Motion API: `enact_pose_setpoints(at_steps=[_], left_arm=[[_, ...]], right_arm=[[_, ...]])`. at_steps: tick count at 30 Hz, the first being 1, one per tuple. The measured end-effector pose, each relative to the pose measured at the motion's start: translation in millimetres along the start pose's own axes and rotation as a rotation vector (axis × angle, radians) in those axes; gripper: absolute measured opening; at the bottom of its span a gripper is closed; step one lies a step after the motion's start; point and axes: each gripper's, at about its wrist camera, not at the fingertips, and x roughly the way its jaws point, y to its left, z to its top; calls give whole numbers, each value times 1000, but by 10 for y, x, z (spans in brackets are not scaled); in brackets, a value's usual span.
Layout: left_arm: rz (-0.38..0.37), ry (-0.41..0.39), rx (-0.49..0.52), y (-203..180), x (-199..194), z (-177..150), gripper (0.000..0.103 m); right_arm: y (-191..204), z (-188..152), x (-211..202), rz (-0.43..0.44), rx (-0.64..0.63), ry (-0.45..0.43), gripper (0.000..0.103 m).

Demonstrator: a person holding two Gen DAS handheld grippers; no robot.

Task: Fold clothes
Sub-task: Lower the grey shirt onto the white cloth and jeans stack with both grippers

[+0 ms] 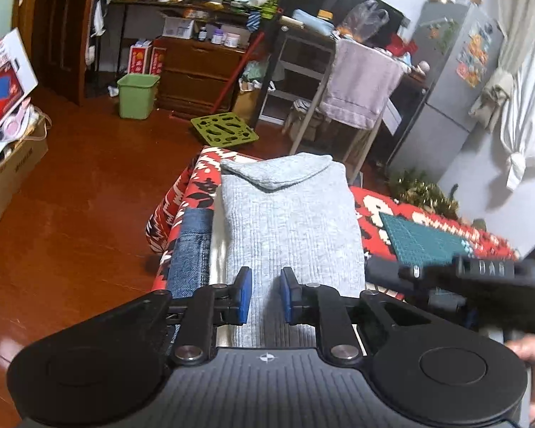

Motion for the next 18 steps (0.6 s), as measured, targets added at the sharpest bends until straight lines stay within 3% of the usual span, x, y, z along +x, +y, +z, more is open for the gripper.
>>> enact_pose_setpoints(at_steps=[4, 7, 12, 18], left_arm=[[-14, -21, -30, 20, -144, 1, 17], [-29, -32, 11, -54, -231, -44, 17], [28, -2, 83, -80, -195, -194, 18], [-3, -61, 31, -21, -387, -205, 17]], right_arm=[[2, -140, 37, 2, -23, 44, 14], [61, -211, -1, -23, -73, 45, 7], [101, -272, -165, -34, -87, 42, 5], [101, -396, -241, -4, -69, 65, 17]])
